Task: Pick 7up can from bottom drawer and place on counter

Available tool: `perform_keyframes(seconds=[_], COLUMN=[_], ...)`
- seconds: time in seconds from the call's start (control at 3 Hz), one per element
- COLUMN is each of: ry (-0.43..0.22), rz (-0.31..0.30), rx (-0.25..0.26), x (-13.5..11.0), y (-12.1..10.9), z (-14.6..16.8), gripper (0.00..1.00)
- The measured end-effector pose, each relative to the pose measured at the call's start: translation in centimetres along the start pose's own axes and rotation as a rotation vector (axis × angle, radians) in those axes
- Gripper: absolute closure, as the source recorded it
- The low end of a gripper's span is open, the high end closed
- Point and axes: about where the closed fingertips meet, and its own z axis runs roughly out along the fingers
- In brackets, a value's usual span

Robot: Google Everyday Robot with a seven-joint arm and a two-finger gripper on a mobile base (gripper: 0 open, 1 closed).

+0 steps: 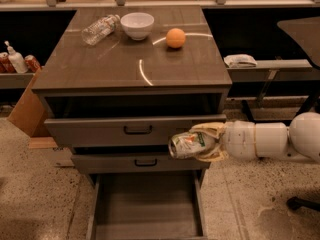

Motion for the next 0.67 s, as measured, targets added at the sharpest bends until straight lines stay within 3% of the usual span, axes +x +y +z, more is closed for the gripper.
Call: perform_keyframes(seconds=[0.33, 0.67], ry=[-0.035, -0.054], rz=[0.003, -0.035], rx=[0.01, 0.016], x=[-0.4, -1.3], y=[-5.3, -11.4], z=[0.8, 1.4], gripper=[1.0, 1.0])
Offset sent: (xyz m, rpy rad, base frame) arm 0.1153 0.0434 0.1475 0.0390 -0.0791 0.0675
